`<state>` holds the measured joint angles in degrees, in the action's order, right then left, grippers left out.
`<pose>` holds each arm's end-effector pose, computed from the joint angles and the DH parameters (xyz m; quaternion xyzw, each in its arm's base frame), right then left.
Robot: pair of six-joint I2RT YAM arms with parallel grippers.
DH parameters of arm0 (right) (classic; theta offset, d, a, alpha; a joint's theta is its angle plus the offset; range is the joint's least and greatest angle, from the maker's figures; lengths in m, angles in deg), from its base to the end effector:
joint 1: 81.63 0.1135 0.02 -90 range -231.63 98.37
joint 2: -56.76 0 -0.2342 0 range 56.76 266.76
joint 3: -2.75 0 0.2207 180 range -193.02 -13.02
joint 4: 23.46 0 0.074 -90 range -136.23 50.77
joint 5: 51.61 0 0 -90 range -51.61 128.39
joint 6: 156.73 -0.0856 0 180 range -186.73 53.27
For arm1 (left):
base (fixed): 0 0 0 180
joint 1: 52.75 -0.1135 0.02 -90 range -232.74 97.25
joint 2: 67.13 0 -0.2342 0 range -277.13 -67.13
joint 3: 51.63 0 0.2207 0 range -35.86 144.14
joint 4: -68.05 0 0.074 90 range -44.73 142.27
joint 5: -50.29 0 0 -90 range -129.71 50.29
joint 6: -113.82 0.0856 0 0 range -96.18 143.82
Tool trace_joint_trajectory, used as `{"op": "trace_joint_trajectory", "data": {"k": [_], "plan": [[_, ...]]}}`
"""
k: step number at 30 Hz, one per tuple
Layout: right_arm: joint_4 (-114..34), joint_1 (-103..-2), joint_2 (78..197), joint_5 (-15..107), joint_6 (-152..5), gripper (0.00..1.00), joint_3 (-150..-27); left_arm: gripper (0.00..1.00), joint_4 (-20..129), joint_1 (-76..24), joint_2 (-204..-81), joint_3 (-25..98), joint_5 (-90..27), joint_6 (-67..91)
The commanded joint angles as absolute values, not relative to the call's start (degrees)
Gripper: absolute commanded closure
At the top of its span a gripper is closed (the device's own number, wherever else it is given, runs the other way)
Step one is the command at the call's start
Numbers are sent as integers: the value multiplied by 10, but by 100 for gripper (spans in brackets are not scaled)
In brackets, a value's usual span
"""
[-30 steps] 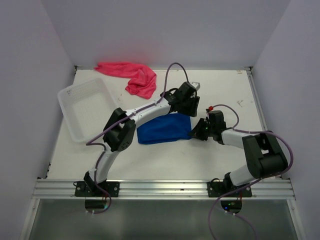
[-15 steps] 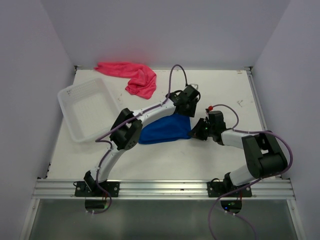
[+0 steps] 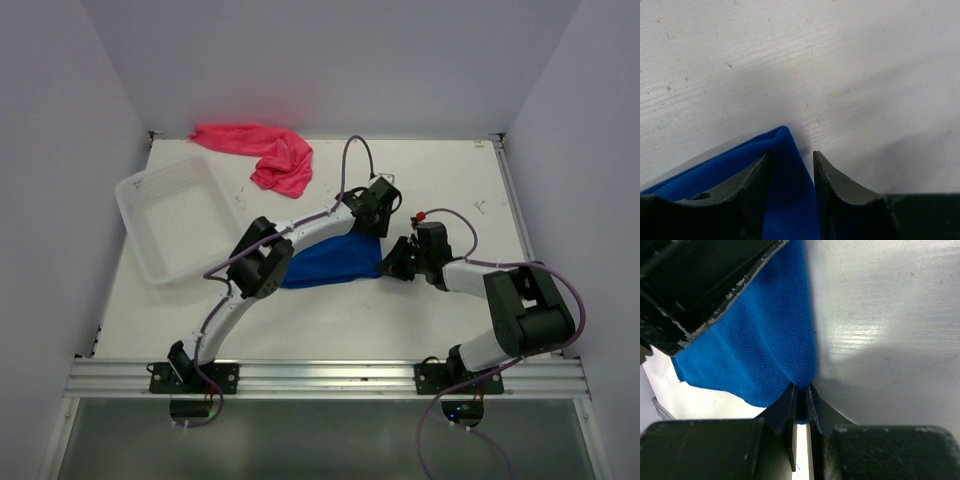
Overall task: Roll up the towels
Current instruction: Roll the towel
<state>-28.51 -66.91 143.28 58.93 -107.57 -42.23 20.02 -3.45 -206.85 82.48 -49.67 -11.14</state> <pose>0.2602 0.0994 0.0889 0.1424 0.9055 0.3162 0.2448 0.3452 -0.3786 0.1159 0.0913 0.9425 -0.1473 0.2858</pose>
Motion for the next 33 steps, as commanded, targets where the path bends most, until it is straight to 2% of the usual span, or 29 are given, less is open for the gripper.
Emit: {"op": "trace_joint_trajectory", "data": {"k": [1, 8, 12, 20, 26, 33], "plan": [[-357, -669, 1448, 547, -1036, 100, -392, 57, 207, -30, -2087, 851, -516, -125], [-376, -657, 1417, 526, -1036, 100, -390, 69, 170, -24, -2114, 885, -532, -135], [-415, -614, 1390, 483, -1024, 100, -404, 82, 124, -19, -2141, 911, -543, -134], [-477, -548, 1326, 385, -1036, 100, -402, 99, 115, -19, -2125, 864, -553, -132], [-485, -537, 1303, 360, -1030, 100, -394, 100, 152, -19, -2083, 849, -509, -147], [-553, -474, 1257, 265, -1028, 100, -415, 100, 192, -20, -2049, 853, -468, -161]]}}
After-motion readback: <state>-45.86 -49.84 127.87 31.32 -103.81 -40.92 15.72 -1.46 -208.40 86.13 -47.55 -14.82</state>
